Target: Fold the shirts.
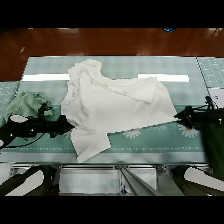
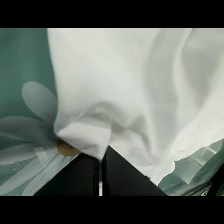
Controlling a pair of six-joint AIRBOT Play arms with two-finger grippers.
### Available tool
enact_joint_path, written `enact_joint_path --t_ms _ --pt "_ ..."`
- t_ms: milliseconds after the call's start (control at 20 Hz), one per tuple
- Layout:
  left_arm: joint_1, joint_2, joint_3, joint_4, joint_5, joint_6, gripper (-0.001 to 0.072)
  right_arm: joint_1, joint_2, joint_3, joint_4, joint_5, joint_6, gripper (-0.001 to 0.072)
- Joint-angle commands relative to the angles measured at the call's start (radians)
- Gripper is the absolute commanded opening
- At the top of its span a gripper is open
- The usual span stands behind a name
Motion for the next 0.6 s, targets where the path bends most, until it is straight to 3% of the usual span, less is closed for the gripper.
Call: enact_joint_path --t_ms 0,50,150,200,350,550 --pt "0.0 -0.001 0.001 0.0 0.006 0.024 0.0025 0.084 -0.096 0.084 0.029 -0.083 0.035 0.0401" --pt "0.0 0.0 0.001 -0.001 0.006 0.024 0.0025 0.101 -0.117 0.111 0.05 -0.085 0.035 0.0348" --pt "0.0 0.0 0.002 -0.001 0.005 0.023 0.0025 0.133 -0.146 0.155 0.106 -0.083 0.015 0.0108" --pt "0.0 0.0 0.011 0.0 0.004 0.023 0.0025 0.15 -0.145 0.174 0.148 -0.076 -0.037 0.0023" --pt "0.002 0.005 0.131 -0.001 -0.069 0.022 0.0025 0.178 -0.132 0.315 0.208 0.061 -0.092 0.0022" --pt "0.002 0.101 0.529 -0.09 -0.151 0.021 0.0024 0.188 0.021 0.65 0.224 0.116 -0.05 0.0022"
